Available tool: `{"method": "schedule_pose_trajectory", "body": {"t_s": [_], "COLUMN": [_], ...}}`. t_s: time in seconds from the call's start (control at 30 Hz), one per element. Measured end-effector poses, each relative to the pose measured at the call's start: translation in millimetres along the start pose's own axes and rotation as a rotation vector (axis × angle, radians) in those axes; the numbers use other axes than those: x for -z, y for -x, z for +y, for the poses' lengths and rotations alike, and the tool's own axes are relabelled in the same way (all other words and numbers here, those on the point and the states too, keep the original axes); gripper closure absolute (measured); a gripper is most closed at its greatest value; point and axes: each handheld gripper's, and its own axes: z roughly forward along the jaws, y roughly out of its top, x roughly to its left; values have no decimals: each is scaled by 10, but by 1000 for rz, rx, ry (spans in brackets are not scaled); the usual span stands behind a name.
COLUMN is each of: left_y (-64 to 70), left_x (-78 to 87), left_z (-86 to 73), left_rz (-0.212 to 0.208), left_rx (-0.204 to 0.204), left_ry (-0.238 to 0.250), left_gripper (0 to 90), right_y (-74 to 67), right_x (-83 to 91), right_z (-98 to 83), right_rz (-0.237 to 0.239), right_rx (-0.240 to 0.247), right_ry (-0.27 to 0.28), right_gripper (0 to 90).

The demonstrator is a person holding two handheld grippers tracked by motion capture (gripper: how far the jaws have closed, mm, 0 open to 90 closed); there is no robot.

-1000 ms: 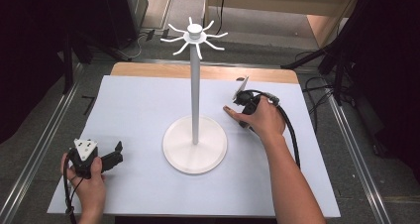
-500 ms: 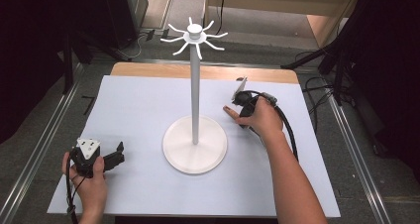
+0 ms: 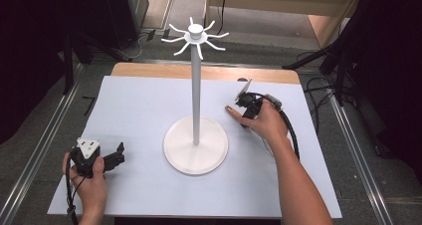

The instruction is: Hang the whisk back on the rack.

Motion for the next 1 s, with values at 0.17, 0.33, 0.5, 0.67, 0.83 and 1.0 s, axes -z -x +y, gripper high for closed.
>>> {"method": "schedule_pose_trajectory", "body": {"t_s": [0.17,0.33,0.5,0.67,0.83,1.0], "left_y": [0,3,6,7,7,8], "left_x": [-3,-4,-1,0,0,4], "left_z": [0,0,0,-1,-2,-2], "left_rz": [-1,0,3,2,1,-1], "left_rx": [-2,-3,-10,-12,-9,-10], "left_ry": [1,-1,-3,-2,3,2], "left_gripper": [43,44,43,44,44,44], "right_y": [42,45,30,-42,-104,-191], "right_x": [237,423,570,709,851,975], "right_z": [-240,-463,-645,-814,-971,-1082], "right_rz": [-14,-27,-20,-28,5,47], "right_rx": [-2,-14,-17,-16,-17,-10], "right_ry": [160,281,377,490,632,733], "right_gripper": [706,707,707,707,709,709]}}
